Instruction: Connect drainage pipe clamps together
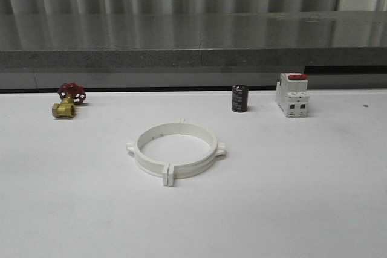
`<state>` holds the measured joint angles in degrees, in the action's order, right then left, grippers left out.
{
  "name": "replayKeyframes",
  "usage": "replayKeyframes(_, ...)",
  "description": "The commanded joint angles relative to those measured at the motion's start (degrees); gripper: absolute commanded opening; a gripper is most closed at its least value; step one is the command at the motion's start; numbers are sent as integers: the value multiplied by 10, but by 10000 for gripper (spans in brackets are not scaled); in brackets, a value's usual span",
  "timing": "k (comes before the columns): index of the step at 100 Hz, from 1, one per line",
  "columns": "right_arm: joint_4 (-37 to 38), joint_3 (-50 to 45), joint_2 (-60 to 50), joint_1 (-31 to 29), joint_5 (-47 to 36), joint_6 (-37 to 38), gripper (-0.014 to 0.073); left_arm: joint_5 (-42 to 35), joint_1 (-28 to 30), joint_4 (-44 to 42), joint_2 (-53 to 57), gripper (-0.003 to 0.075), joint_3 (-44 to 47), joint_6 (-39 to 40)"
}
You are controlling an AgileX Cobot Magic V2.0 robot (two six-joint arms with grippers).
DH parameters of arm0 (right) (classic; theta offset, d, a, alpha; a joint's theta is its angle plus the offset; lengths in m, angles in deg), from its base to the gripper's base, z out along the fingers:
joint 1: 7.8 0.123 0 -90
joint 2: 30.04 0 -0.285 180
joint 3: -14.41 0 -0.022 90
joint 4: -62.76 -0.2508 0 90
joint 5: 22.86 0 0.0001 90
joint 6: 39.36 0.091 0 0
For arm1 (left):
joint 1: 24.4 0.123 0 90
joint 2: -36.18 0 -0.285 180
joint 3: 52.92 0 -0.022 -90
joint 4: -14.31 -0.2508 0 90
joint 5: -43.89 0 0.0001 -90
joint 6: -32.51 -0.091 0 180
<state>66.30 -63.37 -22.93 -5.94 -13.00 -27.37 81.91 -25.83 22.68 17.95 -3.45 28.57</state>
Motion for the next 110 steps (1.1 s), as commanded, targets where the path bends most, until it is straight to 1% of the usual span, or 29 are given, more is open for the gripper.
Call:
replayKeyframes(1,-25,5,-11,-4,-61,-27,-69,-44,-4,8,-8,-20,-15,0)
replayKeyframes(25,-28,-1,-11,-4,-71,-35,-69,-44,-4,8,-8,-20,-15,0)
replayKeyframes(110,-28,-1,-11,-4,-67,-34,-69,-44,-4,8,-8,-20,-15,0)
